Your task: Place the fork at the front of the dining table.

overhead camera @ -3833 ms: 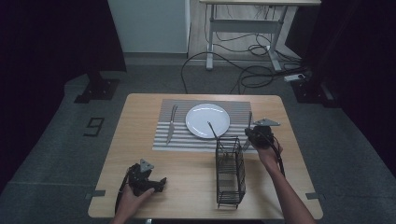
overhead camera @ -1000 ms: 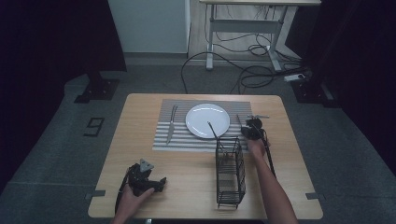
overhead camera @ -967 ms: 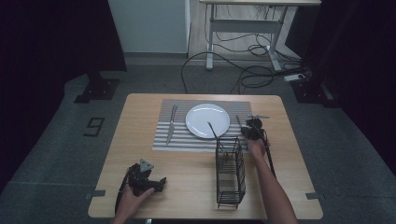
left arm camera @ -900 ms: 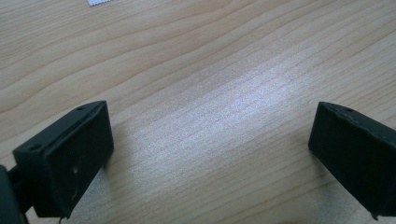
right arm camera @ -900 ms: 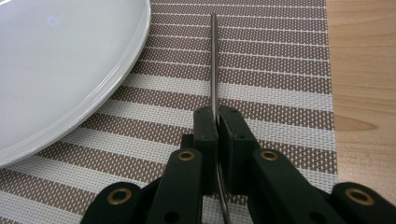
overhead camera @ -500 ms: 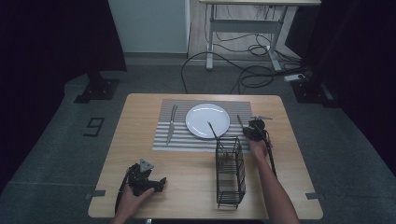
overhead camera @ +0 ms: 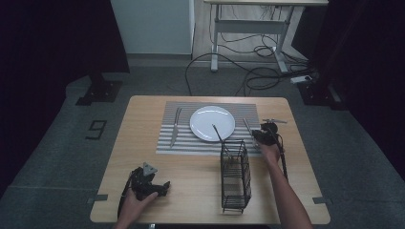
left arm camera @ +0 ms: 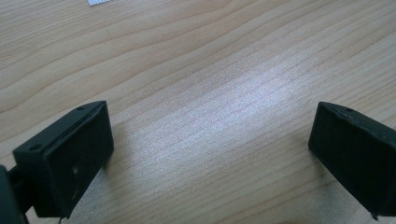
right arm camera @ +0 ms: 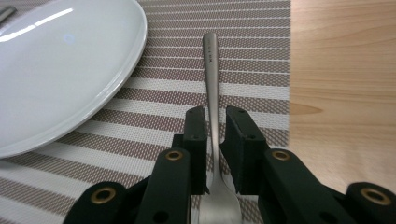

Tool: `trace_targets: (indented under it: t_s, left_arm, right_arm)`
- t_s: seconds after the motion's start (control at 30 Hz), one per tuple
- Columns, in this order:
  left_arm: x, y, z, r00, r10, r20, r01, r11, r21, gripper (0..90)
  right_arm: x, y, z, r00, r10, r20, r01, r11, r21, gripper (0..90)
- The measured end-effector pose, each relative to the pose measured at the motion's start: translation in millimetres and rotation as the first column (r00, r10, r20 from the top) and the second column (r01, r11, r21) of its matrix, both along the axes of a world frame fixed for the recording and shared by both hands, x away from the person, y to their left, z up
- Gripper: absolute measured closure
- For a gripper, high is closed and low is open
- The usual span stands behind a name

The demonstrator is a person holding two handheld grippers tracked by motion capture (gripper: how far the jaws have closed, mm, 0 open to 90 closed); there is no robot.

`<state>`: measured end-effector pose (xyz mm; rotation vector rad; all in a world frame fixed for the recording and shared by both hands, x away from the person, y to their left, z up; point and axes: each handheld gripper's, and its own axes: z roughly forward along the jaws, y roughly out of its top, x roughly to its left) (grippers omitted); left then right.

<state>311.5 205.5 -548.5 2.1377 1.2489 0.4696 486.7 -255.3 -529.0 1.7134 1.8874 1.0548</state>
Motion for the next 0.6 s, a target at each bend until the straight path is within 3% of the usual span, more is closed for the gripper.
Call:
trace_targets:
  t_s: [0.1,0.6]
  left_arm:
    - [0.0,0.0,0.0,1.0000,0.000,0.000,0.000,1.0000,0.000,0.0]
    - [0.1,0.0,-0.1,1.0000,-0.001,0.001,0.001,1.0000,0.001,0.0]
  right_arm:
    - [-6.0,-4.4,3.0,1.0000,0.002,-0.002,-0.002,0.9998,0.019,77.5]
    - [-60.6,-19.3,10.7,0.9938,0.111,-0.004,-0.111,0.9938,-0.002,76.5]
